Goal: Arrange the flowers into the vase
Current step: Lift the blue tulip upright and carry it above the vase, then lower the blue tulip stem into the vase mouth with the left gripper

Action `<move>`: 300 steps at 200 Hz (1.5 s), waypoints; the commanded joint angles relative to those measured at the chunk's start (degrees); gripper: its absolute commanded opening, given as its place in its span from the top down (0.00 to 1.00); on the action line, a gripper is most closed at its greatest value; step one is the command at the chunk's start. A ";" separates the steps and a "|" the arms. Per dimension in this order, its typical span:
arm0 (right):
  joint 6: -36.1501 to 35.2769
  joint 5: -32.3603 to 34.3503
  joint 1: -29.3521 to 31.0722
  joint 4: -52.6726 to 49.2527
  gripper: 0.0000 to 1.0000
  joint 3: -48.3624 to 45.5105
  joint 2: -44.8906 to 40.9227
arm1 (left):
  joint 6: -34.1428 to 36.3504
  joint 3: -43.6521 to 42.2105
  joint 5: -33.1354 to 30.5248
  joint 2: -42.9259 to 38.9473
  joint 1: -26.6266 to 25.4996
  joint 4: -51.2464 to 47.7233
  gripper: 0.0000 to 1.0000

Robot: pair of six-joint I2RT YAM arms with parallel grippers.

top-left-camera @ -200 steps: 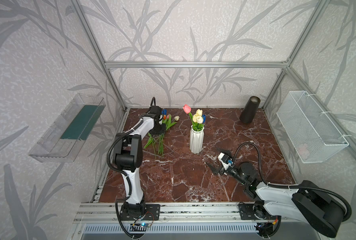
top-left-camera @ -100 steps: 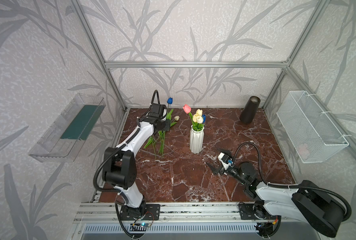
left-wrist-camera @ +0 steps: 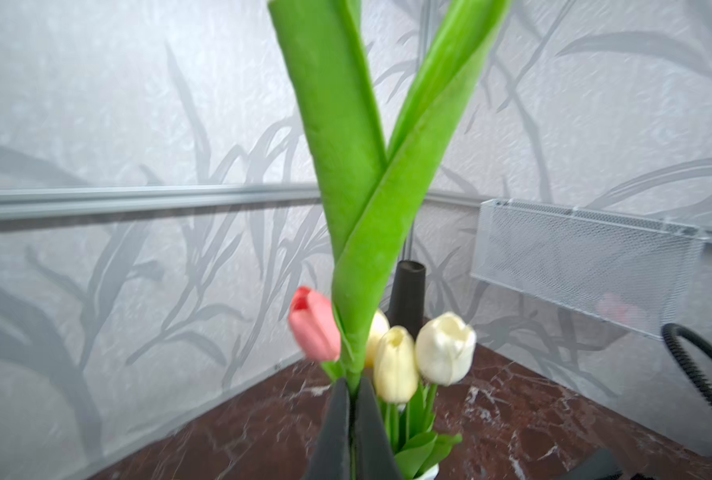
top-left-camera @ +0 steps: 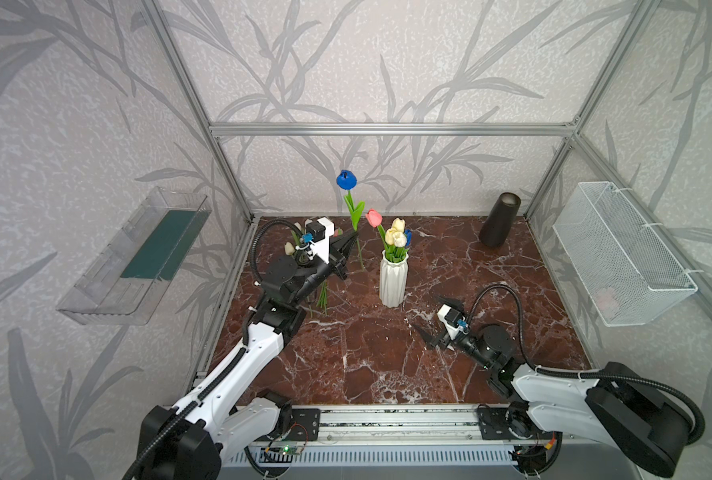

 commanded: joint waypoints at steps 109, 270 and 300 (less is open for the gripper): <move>0.52 1.50 0.40 0.88 0.01 -0.16 -3.01 | -2.46 8.32 5.91 15.93 -3.49 17.26 1.00; 0.34 1.42 0.40 0.99 0.01 0.29 -1.55 | 0.75 4.84 5.52 14.65 -3.84 10.44 1.00; 0.43 1.33 0.34 0.92 0.01 0.31 -1.64 | 0.74 4.09 4.93 15.10 -4.01 10.69 1.00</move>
